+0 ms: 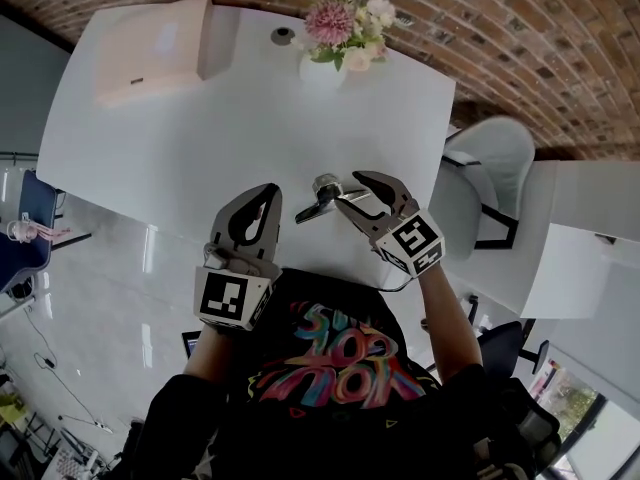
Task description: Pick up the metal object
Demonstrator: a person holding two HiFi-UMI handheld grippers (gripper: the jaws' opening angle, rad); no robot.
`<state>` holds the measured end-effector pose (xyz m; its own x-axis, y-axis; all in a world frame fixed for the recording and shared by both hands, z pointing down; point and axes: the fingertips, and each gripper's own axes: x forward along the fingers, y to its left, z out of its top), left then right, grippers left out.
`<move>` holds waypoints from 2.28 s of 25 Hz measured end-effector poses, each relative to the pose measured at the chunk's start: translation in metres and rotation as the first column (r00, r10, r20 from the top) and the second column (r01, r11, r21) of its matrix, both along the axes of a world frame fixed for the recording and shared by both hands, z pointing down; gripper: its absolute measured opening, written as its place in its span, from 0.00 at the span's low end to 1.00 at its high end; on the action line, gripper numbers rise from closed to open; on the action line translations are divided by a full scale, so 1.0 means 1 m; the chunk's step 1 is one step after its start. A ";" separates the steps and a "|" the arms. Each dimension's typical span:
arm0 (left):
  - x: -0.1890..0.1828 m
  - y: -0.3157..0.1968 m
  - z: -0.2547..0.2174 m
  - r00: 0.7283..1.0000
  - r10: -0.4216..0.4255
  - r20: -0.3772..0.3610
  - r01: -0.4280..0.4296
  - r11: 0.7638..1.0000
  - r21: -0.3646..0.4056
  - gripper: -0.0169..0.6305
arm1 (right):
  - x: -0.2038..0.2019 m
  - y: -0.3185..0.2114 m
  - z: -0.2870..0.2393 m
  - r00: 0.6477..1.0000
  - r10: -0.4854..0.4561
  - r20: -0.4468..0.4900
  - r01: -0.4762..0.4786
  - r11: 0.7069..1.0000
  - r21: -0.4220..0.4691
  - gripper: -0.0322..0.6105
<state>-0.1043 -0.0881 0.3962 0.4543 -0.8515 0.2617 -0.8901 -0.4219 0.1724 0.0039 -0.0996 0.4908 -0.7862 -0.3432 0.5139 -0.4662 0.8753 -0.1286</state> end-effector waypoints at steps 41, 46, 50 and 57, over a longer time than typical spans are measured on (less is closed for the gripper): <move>0.000 -0.016 0.029 0.986 -0.166 -0.035 0.165 0.986 -0.035 0.07 | -0.023 0.004 0.100 0.927 -0.368 -0.074 0.352 0.922 -0.163 0.30; 0.001 -0.012 0.028 0.986 -0.164 -0.032 0.163 0.986 -0.031 0.07 | -0.020 0.009 0.098 0.923 -0.381 -0.055 0.365 0.912 -0.188 0.25; -0.002 -0.011 0.028 0.986 -0.164 -0.030 0.163 0.986 -0.030 0.07 | -0.022 0.014 0.094 0.924 -0.381 -0.009 0.369 0.900 -0.233 0.19; -0.008 -0.009 0.024 0.986 -0.165 -0.036 0.164 0.986 -0.016 0.07 | -0.028 0.019 0.089 0.922 -0.387 -0.001 0.375 0.893 -0.249 0.13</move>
